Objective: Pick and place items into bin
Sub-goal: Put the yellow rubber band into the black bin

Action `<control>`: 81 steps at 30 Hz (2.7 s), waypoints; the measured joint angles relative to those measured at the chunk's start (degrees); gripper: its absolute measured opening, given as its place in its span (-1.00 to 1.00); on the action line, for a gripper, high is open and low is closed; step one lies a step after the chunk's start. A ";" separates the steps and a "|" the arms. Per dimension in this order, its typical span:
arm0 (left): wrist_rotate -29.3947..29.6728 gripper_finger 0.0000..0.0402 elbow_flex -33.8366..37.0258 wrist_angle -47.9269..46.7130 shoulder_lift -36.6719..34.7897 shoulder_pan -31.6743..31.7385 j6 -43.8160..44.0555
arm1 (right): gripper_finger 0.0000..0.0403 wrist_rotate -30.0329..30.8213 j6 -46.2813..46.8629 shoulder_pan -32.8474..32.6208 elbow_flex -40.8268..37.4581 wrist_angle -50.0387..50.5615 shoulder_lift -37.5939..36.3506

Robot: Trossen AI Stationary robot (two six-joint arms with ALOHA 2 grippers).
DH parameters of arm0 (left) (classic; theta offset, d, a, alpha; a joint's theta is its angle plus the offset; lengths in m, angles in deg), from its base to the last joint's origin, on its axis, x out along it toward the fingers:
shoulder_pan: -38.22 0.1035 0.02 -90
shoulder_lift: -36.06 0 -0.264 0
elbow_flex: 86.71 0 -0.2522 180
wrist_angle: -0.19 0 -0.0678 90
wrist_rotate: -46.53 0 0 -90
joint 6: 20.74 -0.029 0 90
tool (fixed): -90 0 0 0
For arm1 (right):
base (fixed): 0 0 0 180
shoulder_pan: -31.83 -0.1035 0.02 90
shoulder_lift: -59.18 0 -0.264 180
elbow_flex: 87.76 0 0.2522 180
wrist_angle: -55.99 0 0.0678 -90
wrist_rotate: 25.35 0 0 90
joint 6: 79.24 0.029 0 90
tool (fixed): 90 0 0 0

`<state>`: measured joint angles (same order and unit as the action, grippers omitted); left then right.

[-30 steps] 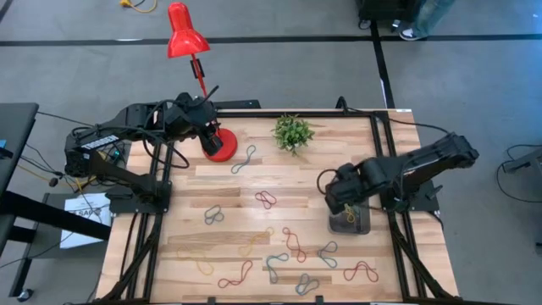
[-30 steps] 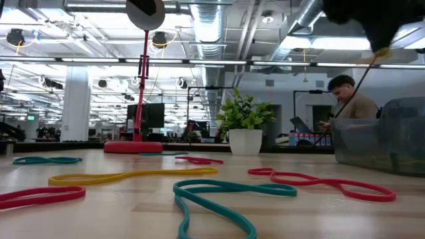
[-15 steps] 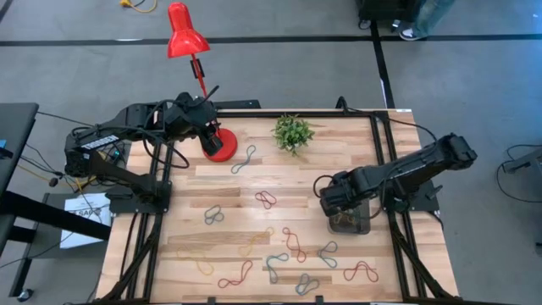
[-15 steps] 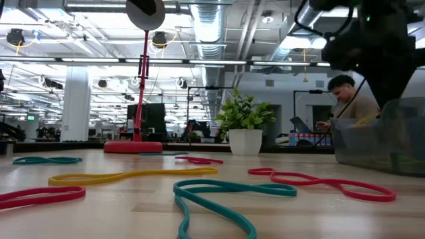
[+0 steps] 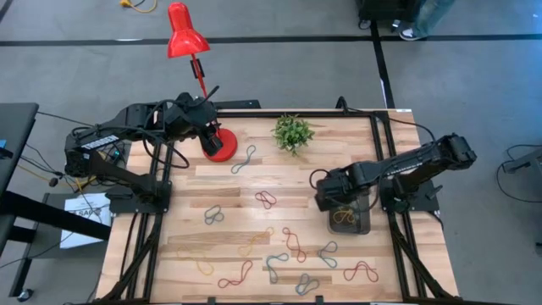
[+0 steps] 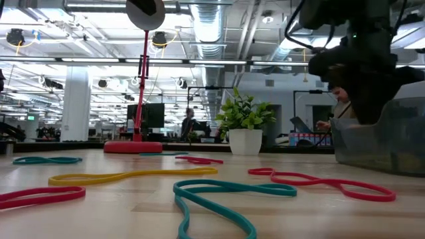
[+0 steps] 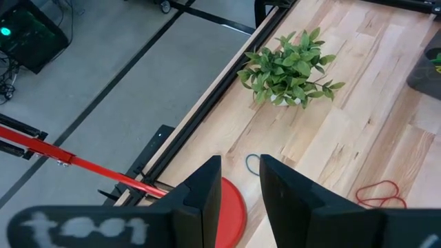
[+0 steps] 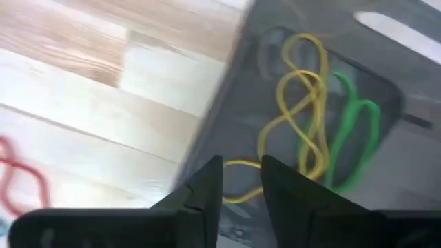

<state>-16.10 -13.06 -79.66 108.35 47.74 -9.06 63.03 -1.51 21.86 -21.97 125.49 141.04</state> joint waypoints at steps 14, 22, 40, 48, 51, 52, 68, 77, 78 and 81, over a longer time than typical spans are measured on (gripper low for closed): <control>-0.10 -0.55 0.00 -0.01 0.00 0.00 0.98 | -0.46 1.09 -13.38 -3.13 16.72 -4.31 -0.28; -8.25 -0.55 0.00 -0.37 0.00 -0.04 -0.03 | -0.47 8.94 -46.24 -2.79 17.07 -25.85 0.18; -5.96 -0.55 -0.01 -10.86 -11.17 -6.37 9.96 | -0.47 -1.49 -56.01 -3.08 16.78 -47.08 24.42; -2.49 -0.55 0.00 -10.94 -11.20 -8.58 10.10 | -0.47 -1.80 -59.58 -4.80 20.30 -48.97 34.76; -2.55 -0.55 0.02 -11.10 -10.31 -9.11 9.12 | -0.47 -1.59 -60.62 -5.51 23.03 -49.63 37.45; -2.56 -0.55 0.02 -11.18 -10.20 -9.16 8.77 | -0.47 -1.51 -61.30 -5.78 23.73 -49.38 38.32; -2.62 -0.55 0.04 -11.34 -9.07 -9.18 7.55 | -0.89 -0.97 -64.54 -6.48 27.52 -48.76 45.43; -1.88 -0.55 0.04 -11.29 -9.10 -9.18 6.32 | -0.98 0.84 -64.08 -6.24 26.51 -29.32 32.31; -1.44 -0.55 0.04 -11.28 -9.09 -9.18 6.31 | -0.98 0.73 -64.03 -6.07 26.69 -25.37 29.21; -0.51 -0.55 0.04 -11.26 -9.11 -9.18 6.29 | -0.99 0.63 -60.68 -5.99 26.77 -14.08 20.57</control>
<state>-16.61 -13.02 -90.92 99.24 38.56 -2.76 63.66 -62.19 15.87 4.81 111.41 161.61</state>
